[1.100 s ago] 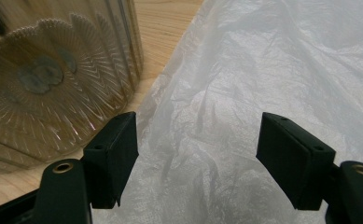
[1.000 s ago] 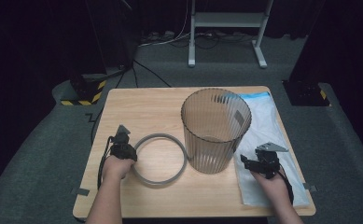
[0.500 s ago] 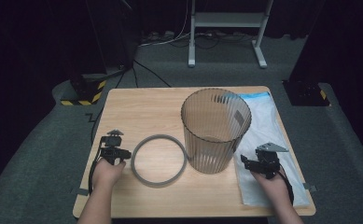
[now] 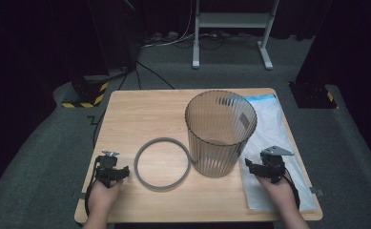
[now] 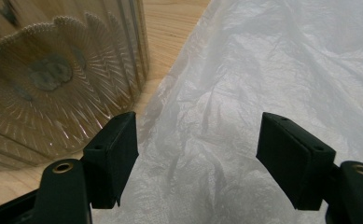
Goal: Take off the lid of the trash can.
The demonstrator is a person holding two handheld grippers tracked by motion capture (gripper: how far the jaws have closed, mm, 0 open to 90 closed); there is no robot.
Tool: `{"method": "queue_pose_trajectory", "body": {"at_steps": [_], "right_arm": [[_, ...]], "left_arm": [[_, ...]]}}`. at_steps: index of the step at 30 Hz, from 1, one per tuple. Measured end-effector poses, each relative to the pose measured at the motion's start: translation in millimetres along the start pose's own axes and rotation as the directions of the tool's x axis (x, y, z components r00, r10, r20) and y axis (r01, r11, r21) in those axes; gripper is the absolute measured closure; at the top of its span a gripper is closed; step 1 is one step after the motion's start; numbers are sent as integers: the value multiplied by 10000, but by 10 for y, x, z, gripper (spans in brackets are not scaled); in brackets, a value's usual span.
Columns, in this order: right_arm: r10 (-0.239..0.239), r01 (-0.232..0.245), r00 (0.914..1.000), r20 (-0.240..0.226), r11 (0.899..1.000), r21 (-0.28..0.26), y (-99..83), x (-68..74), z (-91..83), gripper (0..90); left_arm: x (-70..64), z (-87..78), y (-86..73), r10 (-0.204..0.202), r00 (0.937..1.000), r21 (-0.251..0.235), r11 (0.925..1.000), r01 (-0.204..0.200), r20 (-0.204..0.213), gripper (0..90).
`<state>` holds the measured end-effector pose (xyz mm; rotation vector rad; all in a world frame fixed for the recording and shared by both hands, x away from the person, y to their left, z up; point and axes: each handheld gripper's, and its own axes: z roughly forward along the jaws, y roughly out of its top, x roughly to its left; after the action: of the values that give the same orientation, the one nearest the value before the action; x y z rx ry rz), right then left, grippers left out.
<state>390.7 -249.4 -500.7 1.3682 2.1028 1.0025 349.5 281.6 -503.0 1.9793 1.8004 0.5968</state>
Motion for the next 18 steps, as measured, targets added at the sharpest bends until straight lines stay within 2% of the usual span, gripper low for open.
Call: {"method": "queue_pose_trajectory", "body": {"at_steps": [2,5,6,7,8,9,12,14,15,18], "right_arm": [[-25,25,10000,30,10000,36,4,-19,-8,284],[49,-49,10000,53,10000,31,2,-36,-14,284],[7,-7,10000,92,10000,3,1,-40,-19,284],[-15,15,9999,145,10000,-4,2,-41,-26,284],[-37,38,9999,166,10000,-8,4,-41,-33,284],[-40,40,9998,175,10000,-10,7,-39,-41,284],[-9,9,9997,229,10000,9,10,-26,-56,284],[3,-5,9997,240,10000,85,6,-22,-58,285],[-10,7,9997,243,9999,118,2,-20,-55,285],[86,-97,9991,409,9996,250,-7,-26,-39,285]], "left_arm": [[-3,22,-58,15,10000,-346,9994,-13,83,330],[8,55,-113,-260,9994,-827,9962,279,247,285],[14,72,-136,-384,9986,-1074,9933,421,360,264],[16,85,-160,-336,9987,-1291,9909,382,375,244],[16,85,-160,-336,9987,-1291,9909,382,375,228],[10,111,-185,-313,9989,-1639,9858,366,353,212],[2,135,-177,-206,9991,-1702,9850,268,377,171],[-20,166,-211,-190,9989,-2130,9767,278,429,139],[-17,168,-225,-140,9987,-2212,9749,245,490,125],[-23,155,-243,4,9983,-2207,9753,124,580,126]]}}
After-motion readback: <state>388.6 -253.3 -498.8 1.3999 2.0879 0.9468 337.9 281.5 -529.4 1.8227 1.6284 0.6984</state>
